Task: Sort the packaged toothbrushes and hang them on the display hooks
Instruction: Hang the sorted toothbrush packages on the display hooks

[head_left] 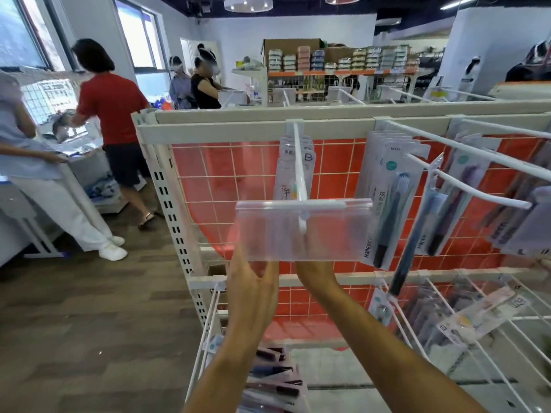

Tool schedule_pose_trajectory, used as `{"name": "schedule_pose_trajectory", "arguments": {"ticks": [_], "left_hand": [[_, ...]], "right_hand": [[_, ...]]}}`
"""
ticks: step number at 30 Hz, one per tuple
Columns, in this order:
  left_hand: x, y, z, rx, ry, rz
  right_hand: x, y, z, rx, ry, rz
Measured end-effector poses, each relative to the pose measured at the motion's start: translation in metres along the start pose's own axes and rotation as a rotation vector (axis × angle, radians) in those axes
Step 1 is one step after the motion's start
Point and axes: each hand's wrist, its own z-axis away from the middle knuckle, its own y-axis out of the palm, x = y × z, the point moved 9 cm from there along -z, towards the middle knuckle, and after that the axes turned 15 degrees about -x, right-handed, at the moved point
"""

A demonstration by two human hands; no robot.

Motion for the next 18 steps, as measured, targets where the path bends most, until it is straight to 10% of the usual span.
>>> {"name": "schedule_pose_trajectory", "arguments": {"ticks": [18], "left_hand": [[0.095, 0.002, 0.024, 0.239, -0.164, -0.154]], "right_hand": [[-0.074, 0.003, 0.041, 0.030, 0.139, 0.101]]}}
